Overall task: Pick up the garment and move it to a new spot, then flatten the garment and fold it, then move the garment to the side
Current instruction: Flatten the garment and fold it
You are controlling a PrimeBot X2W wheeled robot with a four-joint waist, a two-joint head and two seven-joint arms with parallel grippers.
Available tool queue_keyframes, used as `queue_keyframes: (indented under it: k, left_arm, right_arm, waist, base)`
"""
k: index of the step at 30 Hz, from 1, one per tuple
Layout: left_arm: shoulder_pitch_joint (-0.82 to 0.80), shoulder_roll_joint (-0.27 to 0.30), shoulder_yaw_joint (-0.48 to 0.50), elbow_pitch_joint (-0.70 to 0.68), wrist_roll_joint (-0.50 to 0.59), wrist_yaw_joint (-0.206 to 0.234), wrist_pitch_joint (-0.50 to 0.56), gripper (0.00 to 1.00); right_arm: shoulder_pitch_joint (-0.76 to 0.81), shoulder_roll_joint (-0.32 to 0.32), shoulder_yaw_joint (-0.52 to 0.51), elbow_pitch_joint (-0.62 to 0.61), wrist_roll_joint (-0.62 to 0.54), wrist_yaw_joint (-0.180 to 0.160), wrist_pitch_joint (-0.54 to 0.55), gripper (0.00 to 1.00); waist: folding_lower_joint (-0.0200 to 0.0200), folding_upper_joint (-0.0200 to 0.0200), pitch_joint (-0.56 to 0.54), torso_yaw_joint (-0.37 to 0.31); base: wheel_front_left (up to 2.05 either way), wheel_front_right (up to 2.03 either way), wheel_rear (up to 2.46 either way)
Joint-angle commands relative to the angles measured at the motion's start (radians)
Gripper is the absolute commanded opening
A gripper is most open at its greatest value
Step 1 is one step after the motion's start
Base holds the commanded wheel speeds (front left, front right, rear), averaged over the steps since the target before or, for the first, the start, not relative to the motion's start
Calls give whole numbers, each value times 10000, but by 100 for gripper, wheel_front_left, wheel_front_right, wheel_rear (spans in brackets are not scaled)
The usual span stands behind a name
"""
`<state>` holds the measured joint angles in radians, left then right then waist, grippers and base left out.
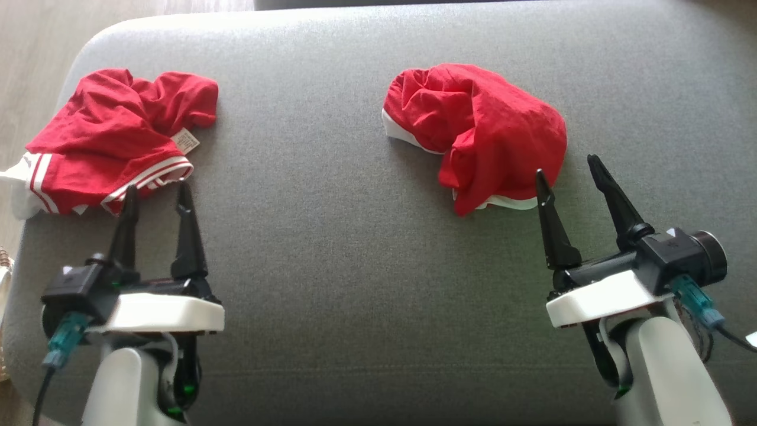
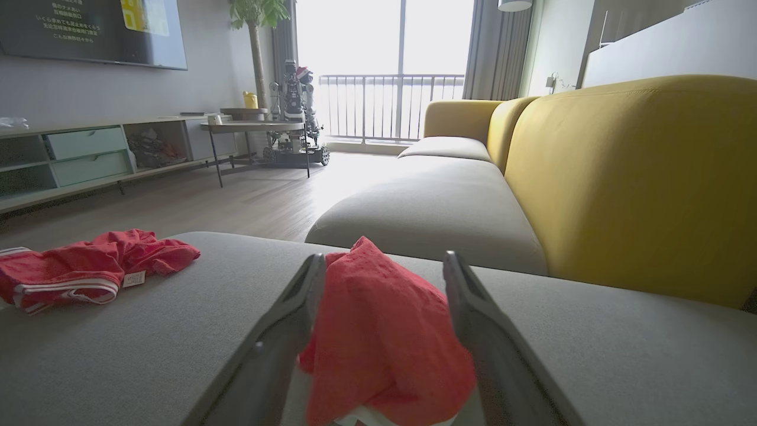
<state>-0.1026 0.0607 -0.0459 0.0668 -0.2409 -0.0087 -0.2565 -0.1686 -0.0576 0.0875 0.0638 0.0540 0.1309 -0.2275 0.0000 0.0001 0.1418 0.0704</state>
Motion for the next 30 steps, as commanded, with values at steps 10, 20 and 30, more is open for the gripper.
queue_keyframes:
  k: [10, 20, 30]
  left_arm:
    - [-486, -84, 61, -177, 420, -375, -52, 100]
    - [-681, -102, -464, 36, 258, -319, -53, 100]
    - [-742, -103, -744, 164, 80, -209, -53, 100]
  right_arm:
    - [-695, 74, 970, 408, 495, -2, 455, 100]
    - [-1543, 74, 1345, 2019, 758, -2, 536, 100]
    - [-2086, 74, 609, 3184, -114, -2, 351, 100]
  waist:
    - [0, -1, 531, 233]
    - [0, -1, 883, 845]
    - [0, -1, 1001, 1221]
  base:
    - [0, 0, 0]
    - [0, 0, 0]
    - [0, 0, 0]
